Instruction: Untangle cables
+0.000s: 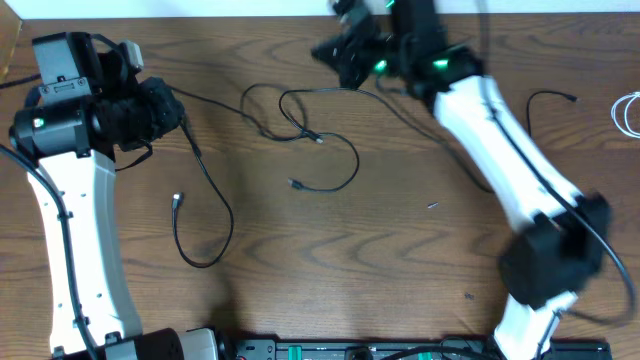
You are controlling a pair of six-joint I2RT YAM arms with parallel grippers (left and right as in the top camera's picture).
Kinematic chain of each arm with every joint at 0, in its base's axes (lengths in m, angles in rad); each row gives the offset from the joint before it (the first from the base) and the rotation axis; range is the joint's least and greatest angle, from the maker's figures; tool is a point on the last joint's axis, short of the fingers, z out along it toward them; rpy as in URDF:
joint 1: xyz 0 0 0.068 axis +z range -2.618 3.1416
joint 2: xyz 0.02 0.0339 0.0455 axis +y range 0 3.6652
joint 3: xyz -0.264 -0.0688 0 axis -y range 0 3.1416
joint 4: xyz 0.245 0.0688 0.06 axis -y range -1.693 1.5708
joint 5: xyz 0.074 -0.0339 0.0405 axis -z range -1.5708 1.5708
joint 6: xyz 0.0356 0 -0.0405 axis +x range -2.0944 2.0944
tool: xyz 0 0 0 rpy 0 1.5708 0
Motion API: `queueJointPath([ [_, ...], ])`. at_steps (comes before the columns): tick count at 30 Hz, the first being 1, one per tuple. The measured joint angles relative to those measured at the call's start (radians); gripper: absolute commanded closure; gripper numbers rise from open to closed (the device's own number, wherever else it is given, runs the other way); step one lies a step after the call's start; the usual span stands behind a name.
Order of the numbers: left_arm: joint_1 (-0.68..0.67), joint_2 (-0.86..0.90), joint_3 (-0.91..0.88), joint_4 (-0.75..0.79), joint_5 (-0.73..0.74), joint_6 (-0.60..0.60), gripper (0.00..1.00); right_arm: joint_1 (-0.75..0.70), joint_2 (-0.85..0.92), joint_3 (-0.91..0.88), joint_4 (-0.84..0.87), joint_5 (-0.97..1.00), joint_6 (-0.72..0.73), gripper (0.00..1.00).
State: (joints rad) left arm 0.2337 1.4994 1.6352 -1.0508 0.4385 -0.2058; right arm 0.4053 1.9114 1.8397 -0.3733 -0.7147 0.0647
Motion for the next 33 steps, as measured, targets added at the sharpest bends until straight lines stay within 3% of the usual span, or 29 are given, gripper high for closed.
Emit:
queueJointPath([
  [6,-0.015,0.044,-0.02,-0.004,0.0,0.0,0.93,-0.022,-0.161,0.017,-0.027,-0.063,0.074,0.99],
  [13,-0.072,0.089,-0.048,-0.006,0.0,0.0,0.93,-0.041,-0.15,0.017,-0.208,0.072,0.083,0.96],
  [16,-0.09,0.104,-0.056,-0.007,0.0,0.0,0.93,-0.037,-0.098,0.017,-0.232,0.125,0.081,0.77],
  [19,-0.095,0.125,-0.076,-0.005,0.0,-0.011,0.93,-0.018,-0.026,0.017,-0.222,0.155,0.094,0.71],
  [33,-0.095,0.366,-0.159,0.071,-0.004,-0.086,0.92,0.137,0.316,0.015,-0.03,0.227,0.185,0.65],
])
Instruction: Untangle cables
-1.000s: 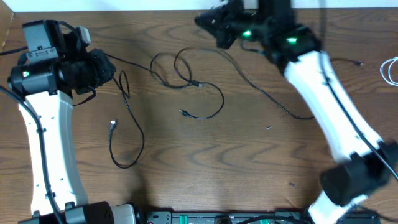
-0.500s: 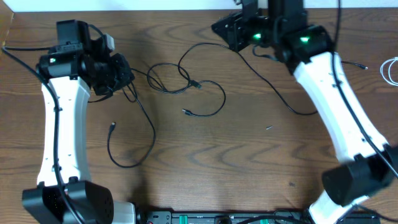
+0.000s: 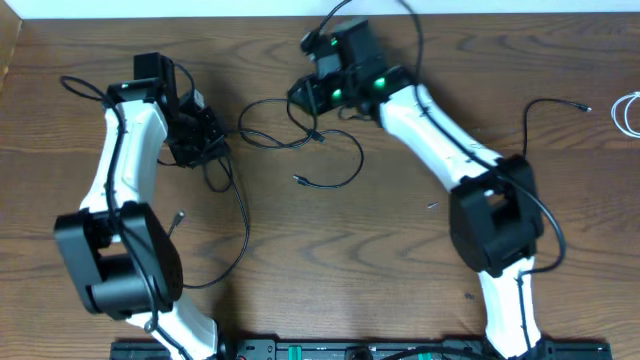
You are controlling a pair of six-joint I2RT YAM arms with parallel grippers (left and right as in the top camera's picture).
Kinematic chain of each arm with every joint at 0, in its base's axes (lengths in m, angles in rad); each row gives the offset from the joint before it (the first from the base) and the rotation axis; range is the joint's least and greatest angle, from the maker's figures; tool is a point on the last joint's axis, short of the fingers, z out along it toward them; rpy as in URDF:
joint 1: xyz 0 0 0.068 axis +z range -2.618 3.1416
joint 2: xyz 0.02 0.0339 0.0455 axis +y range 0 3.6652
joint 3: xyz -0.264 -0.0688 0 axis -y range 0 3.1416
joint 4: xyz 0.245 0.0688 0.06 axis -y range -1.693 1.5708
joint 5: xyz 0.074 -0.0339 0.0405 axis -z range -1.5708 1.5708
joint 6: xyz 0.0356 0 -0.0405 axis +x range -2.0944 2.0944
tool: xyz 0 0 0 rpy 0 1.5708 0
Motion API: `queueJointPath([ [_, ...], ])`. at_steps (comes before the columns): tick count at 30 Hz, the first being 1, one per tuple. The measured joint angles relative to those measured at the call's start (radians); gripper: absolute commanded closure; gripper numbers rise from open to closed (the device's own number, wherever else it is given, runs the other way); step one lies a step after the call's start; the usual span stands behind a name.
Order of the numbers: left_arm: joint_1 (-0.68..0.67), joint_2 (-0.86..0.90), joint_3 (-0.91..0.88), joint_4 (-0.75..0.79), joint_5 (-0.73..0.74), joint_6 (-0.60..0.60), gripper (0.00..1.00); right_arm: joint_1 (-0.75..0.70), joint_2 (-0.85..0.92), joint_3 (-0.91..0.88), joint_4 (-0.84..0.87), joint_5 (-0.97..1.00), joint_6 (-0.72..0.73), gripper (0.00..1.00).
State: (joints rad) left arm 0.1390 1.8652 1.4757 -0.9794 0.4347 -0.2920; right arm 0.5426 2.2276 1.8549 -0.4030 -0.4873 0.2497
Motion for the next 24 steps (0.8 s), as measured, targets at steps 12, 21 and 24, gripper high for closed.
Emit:
queueJointPath([
  [12,0.0,0.062,0.0,0.015,0.0,-0.019,0.93,0.043,0.114,0.0,0.011,0.13,-0.03,0.62],
  [21,0.0,0.062,-0.003,0.018,0.0,-0.019,0.93,0.053,0.121,0.0,-0.02,0.216,-0.123,0.63],
  [24,0.0,0.062,-0.004,0.018,0.0,-0.019,0.93,0.064,0.132,0.0,-0.027,0.248,-0.134,0.64],
])
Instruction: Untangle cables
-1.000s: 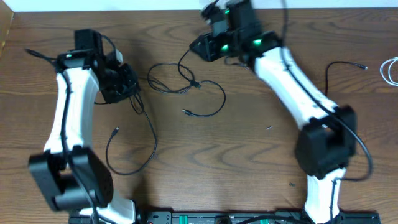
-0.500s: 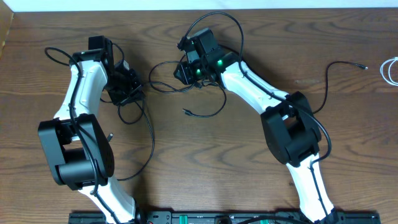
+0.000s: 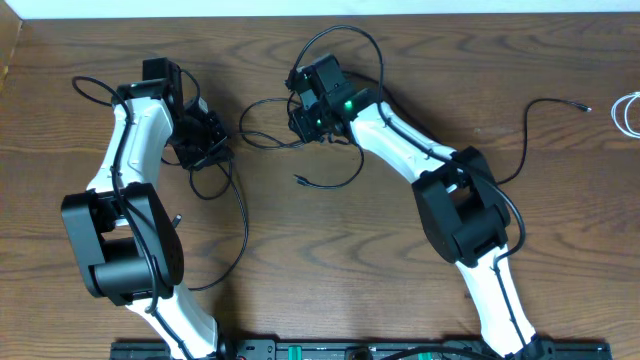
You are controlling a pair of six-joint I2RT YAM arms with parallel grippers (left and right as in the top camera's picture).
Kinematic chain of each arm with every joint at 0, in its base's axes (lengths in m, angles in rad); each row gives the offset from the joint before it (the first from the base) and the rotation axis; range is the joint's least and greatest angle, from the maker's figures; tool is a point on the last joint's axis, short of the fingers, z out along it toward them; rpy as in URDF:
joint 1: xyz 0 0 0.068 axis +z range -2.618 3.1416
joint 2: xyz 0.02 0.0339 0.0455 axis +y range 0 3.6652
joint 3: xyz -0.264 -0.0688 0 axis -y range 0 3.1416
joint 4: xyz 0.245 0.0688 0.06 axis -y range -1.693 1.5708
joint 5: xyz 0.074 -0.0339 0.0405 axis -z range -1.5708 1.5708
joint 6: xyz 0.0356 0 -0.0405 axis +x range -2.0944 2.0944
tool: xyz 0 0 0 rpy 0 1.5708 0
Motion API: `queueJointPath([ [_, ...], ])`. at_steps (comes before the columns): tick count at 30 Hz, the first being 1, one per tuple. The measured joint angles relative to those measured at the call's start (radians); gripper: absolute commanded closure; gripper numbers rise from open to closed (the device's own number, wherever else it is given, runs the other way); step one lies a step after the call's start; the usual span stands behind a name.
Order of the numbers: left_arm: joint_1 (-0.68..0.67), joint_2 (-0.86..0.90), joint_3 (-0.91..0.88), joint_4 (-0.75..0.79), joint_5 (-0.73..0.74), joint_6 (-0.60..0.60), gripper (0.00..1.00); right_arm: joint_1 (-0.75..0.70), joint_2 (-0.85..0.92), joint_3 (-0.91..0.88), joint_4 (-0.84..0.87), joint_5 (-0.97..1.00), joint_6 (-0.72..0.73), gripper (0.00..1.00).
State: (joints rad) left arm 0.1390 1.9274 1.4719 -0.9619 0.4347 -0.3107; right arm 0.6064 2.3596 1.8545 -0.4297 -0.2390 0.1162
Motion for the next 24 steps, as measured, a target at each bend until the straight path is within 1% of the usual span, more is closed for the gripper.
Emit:
queueJointPath([
  [15,0.0,0.0,0.0,0.0,0.0,0.0,0.93,0.021,0.045,0.0,-0.014,0.103,-0.056,0.68],
  [20,0.0,0.0,0.0,0.0,0.0,0.0,0.92,0.036,0.045,0.0,-0.022,0.14,-0.097,0.69],
  [21,0.0,0.0,0.0,0.0,0.0,0.0,0.92,0.04,0.045,0.0,-0.023,0.151,-0.104,0.71],
  [22,0.0,0.0,0.0,0.0,0.0,0.0,0.93,0.044,0.045,0.0,-0.023,0.162,-0.108,0.76],
  [23,0.0,0.0,0.0,0.0,0.0,0.0,0.92,0.048,0.047,0.0,-0.022,0.172,-0.117,0.83],
  [24,0.0,0.0,0.0,0.0,0.0,0.0,0.93,0.05,0.047,0.001,-0.021,0.177,-0.118,0.93],
])
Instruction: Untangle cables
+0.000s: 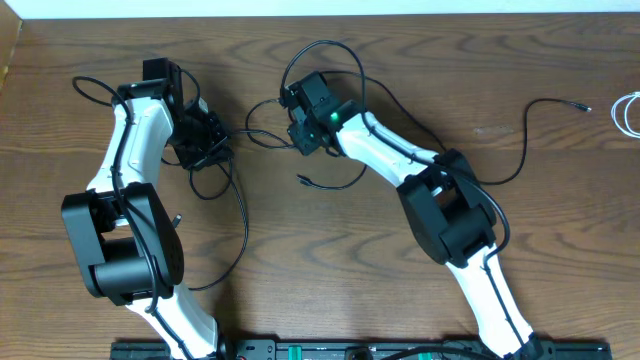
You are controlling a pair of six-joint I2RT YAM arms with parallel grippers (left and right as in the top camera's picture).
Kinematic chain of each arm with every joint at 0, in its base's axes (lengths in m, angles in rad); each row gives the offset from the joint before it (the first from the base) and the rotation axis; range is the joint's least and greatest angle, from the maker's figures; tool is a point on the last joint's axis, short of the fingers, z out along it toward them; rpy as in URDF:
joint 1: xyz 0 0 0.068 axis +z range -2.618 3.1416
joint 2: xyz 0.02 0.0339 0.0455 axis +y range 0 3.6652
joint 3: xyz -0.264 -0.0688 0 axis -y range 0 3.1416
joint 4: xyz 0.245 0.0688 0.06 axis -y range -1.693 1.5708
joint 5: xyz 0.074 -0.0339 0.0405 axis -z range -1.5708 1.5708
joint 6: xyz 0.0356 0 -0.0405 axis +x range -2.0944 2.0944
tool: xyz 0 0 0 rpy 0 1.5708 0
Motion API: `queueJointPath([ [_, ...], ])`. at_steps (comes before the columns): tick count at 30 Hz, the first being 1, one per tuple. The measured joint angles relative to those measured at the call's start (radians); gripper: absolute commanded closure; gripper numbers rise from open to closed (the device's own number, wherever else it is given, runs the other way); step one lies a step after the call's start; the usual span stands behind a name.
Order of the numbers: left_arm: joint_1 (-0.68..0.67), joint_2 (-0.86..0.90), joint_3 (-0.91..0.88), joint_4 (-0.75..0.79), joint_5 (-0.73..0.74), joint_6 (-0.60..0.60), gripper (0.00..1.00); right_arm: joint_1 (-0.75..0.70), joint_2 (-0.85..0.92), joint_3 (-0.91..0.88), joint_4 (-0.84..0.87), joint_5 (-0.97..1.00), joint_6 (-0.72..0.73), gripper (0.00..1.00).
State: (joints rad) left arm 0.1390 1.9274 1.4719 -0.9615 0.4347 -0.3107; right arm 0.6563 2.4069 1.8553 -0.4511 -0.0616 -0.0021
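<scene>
Thin black cables lie tangled on the brown wooden table (330, 270). My left gripper (207, 152) sits at the upper left, shut on one black cable (244, 215) that bunches under the fingers and trails down toward the front. A loop of cable (262, 120) runs across to my right gripper (299, 128), which is down on the knot at the upper middle; its jaws are hidden by the gripper body. A loose cable end with a plug (301, 180) lies just below it.
Another black cable (528, 130) curves across the right side of the table to a plug at the far right. A white cable (630, 112) lies at the right edge. Both arms' own wires loop above their wrists.
My right gripper has shifted slightly left and toward the front, onto the knot. The loop between the grippers has changed shape a little. The left arm has not moved.
My left gripper was at the far left and the right one raised above the top edge. Then both stood closer in, the left having dragged its cable to the right. Since then the right gripper has come down to the knot in two small moves.
</scene>
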Motion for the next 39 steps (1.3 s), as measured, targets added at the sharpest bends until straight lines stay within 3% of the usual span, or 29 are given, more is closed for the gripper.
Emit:
queueJointPath([
  [1,0.0,0.0,0.0,0.0,0.0,0.0,0.93,0.003,0.001,0.0,0.0,0.008,-0.011,0.99],
  [11,0.0,0.0,0.0,0.0,0.0,0.0,0.93,0.006,0.003,0.007,0.028,0.001,0.056,0.99],
  [22,0.0,0.0,0.0,0.0,0.0,0.0,0.93,-0.058,-0.115,0.188,0.101,-0.274,0.211,0.99],
  [27,0.0,0.0,0.0,0.0,0.0,0.0,0.93,-0.135,-0.287,0.211,-0.026,-0.322,0.232,0.99],
  [32,0.0,0.0,-0.001,0.002,0.0,0.0,0.92,-0.256,-0.437,0.214,-0.244,-0.238,0.23,0.99],
  [39,0.0,0.0,-0.002,0.001,0.0,0.0,0.93,-0.562,-0.601,0.214,-0.43,-0.128,0.22,0.99],
])
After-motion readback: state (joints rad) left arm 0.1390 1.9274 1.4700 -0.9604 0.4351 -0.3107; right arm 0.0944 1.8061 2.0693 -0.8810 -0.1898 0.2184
